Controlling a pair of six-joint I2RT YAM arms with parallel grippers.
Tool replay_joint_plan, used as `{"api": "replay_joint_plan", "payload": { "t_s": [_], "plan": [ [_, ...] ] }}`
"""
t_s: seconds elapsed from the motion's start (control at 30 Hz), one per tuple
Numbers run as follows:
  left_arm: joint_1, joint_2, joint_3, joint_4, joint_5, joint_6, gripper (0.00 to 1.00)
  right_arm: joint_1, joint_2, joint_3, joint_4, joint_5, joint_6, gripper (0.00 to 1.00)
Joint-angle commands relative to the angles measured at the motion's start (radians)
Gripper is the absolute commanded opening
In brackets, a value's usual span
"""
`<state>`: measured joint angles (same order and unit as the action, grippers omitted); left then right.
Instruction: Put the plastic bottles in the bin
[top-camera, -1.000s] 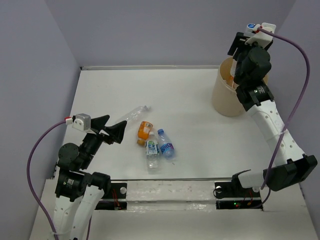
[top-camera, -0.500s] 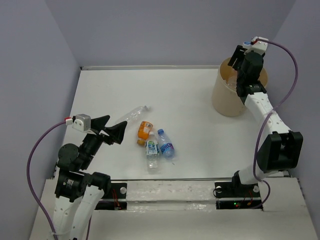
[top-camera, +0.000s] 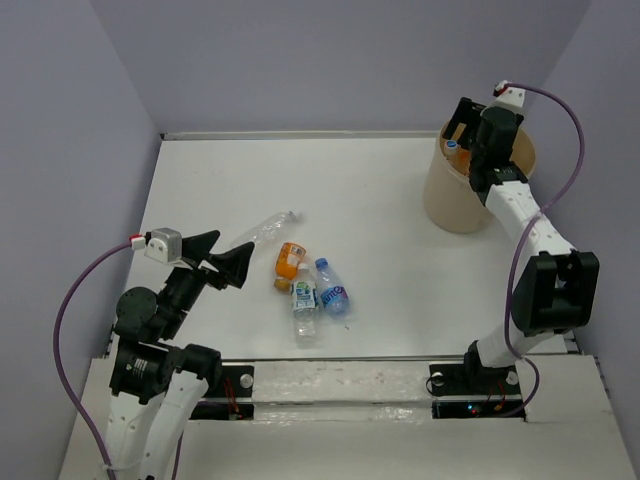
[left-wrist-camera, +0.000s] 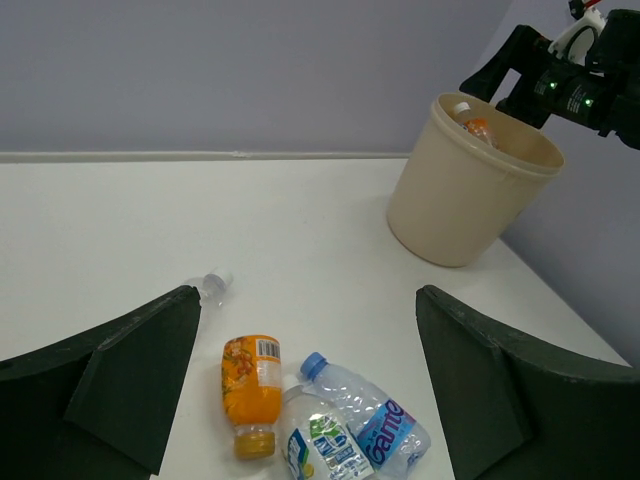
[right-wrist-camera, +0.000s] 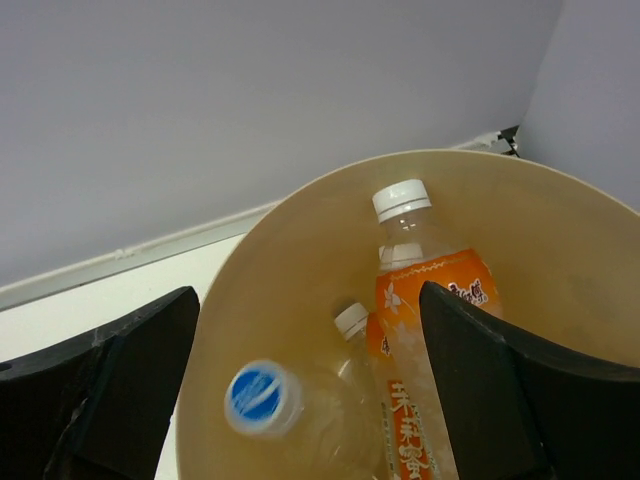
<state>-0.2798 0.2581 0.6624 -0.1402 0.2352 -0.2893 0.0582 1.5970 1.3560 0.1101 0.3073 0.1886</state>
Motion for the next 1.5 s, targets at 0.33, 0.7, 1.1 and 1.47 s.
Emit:
{"api": "replay_joint_plan", "payload": {
  "t_s": [0.33, 0.7, 1.1, 1.47],
  "plan": [
    [0.013, 0.012, -0.004, 0.034, 0.016, 0.003, 0.99, 0.395, -0.353, -0.220, -0.137, -0.162, 0.080, 0.96],
    [0.014, 0.023, -0.006, 0.034, 0.015, 0.001, 0.99, 0.741, -0.214, -0.285, -0.348, -0.194, 0.179, 0.92],
    [0.018, 0.023, -0.004, 0.033, 0.015, 0.002, 0.99, 0.870, -0.079, -0.368, -0.392, -0.252, 0.284, 0.88],
    [0.019, 0.015, -0.004, 0.033, 0.015, 0.002, 0.99, 0.879, 0.012, -0.417, -0.362, -0.217, 0.322, 0.79]
  ]
}}
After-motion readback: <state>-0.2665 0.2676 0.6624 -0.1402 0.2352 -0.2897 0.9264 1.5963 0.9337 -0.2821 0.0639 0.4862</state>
